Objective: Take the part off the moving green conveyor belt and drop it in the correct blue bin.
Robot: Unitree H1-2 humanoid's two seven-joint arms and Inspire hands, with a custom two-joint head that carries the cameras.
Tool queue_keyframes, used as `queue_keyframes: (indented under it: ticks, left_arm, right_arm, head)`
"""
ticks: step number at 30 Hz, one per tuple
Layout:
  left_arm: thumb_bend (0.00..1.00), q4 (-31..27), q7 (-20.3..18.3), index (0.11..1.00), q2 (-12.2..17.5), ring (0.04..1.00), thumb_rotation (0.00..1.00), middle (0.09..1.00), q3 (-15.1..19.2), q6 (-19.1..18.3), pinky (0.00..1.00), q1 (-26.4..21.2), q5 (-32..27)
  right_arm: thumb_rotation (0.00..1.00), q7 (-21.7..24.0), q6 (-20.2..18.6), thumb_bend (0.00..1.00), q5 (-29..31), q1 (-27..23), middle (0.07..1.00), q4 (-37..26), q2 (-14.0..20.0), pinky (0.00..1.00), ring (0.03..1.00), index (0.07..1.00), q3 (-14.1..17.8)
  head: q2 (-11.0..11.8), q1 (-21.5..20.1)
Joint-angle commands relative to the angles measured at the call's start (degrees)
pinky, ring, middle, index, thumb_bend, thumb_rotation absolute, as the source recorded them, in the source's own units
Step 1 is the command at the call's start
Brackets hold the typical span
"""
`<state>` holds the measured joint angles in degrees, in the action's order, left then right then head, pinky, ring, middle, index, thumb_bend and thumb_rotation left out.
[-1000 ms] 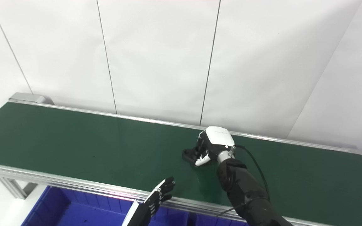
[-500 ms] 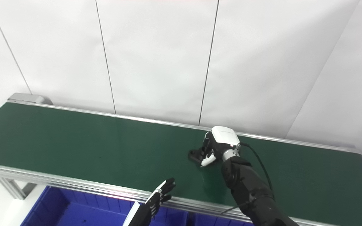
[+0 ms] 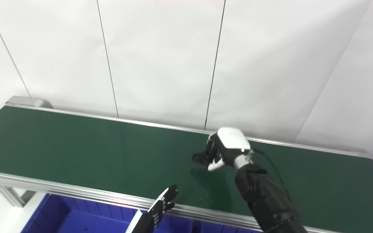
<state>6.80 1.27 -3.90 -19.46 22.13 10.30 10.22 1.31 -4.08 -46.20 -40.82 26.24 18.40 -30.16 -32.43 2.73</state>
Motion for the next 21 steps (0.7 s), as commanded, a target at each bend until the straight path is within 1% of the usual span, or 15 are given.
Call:
queue_keyframes:
  ticks: [1, 4, 6, 9, 11, 13, 15, 16, 17, 18, 19, 20, 21]
  left_arm:
    - [0.93, -1.85, -0.59, 0.956, -1.67, 0.950, 0.77, 0.940, -0.82, 1.81, 0.91, 1.06, -0.79]
    - [0.93, -1.96, -1.04, 0.962, -1.29, 0.949, 0.78, 0.938, -0.60, 1.88, 0.91, 1.10, -1.59]
    - [0.92, -1.93, -1.23, 0.969, -1.02, 0.948, 0.78, 0.941, -0.43, 2.20, 0.90, 1.08, -1.74]
    - [0.93, -2.13, -1.43, 0.974, -0.76, 0.946, 0.79, 0.943, -0.07, 2.24, 0.88, 1.17, -1.65]
    - [0.93, -2.81, -1.71, 0.976, -0.53, 0.947, 0.79, 0.945, 0.07, 1.97, 0.88, 1.38, -1.78]
    - [0.92, -3.83, -2.17, 0.978, -0.21, 0.950, 0.79, 0.947, 0.27, 1.48, 0.89, 1.64, -2.31]
    - [0.92, -4.68, -2.58, 0.980, -0.04, 0.955, 0.79, 0.948, 0.57, 0.79, 0.91, 1.86, -2.76]
    - [0.92, -5.18, -2.78, 0.981, 0.12, 0.955, 0.79, 0.948, 0.78, 0.50, 0.91, 1.93, -3.00]
    - [0.91, -5.49, -2.94, 0.980, 0.22, 0.956, 0.79, 0.948, 0.95, 0.34, 0.91, 1.98, -3.16]
    - [0.91, -6.03, -3.20, 0.981, 0.57, 0.955, 0.80, 0.948, 1.20, 0.14, 0.91, 1.94, -3.42]
    - [0.91, -6.41, -3.41, 0.981, 0.80, 0.954, 0.80, 0.948, 1.39, 0.00, 0.91, 1.92, -3.60]
    - [0.91, -7.08, -3.67, 0.982, 1.17, 0.953, 0.80, 0.949, 1.65, -0.35, 0.90, 1.86, -3.86]
    - [0.91, -7.55, -3.89, 0.983, 1.39, 0.952, 0.80, 0.948, 1.86, -0.60, 0.90, 1.83, -4.03]
  right_arm:
    - [0.00, 0.33, -0.59, 0.52, -1.08, -0.26, 0.485, -4.52, 1.34, 0.27, 0.381, 0.520, 1.20]
    - [0.00, 1.94, -0.74, 0.52, -1.38, 1.05, 0.488, -8.83, 2.24, 0.31, 0.383, 0.503, 2.08]
    - [0.00, 2.73, -0.19, 0.52, -1.55, 2.15, 0.491, -11.87, 2.95, 0.33, 0.390, 0.503, 2.78]
    - [0.00, 4.70, 0.35, 0.52, -1.56, 4.11, 0.477, -17.14, 4.38, 0.32, 0.384, 0.520, 3.99]
    - [0.00, 6.52, -0.38, 0.51, -1.89, 5.04, 0.468, -20.01, 4.82, 0.31, 0.380, 0.528, 4.71]
    - [0.00, 8.93, -1.40, 0.51, -2.16, 6.18, 0.466, -23.55, 5.38, 0.31, 0.380, 0.528, 5.51]
    - [0.00, 10.82, -1.55, 0.52, -2.44, 7.63, 0.473, -26.81, 6.17, 0.32, 0.386, 0.526, 6.44]
    - [0.00, 11.78, -1.48, 0.52, -2.33, 8.68, 0.474, -28.79, 6.79, 0.32, 0.387, 0.526, 7.05]
    - [0.00, 12.48, -1.37, 0.52, -2.30, 9.39, 0.487, -30.06, 7.13, 0.33, 0.397, 0.509, 7.54]
    - [0.00, 13.36, -1.35, 0.52, -2.04, 10.51, 0.488, -32.12, 7.72, 0.33, 0.399, 0.508, 8.25]
    - [0.00, 14.07, -1.27, 0.52, -1.93, 11.29, 0.488, -33.53, 8.04, 0.33, 0.399, 0.509, 8.85]
    - [0.00, 15.01, -1.26, 0.52, -1.58, 12.45, 0.486, -35.45, 8.53, 0.33, 0.399, 0.512, 9.71]
    - [0.00, 15.76, -1.20, 0.52, -1.39, 13.26, 0.477, -36.75, 8.79, 0.32, 0.392, 0.520, 10.39]
  head:
    - [-0.29, -0.56]
    - [-0.64, -1.25]
    - [-0.97, -1.76]
    - [-1.29, -2.38]
    - [-1.82, -3.29]
    - [-2.74, -5.19]
    - [-2.95, -5.65]
    - [-3.69, -7.08]
    - [-3.69, -7.08]
    - [-5.11, -8.78]
    - [-5.11, -8.78]
    - [-6.77, -10.38]
    - [-6.77, -10.38]
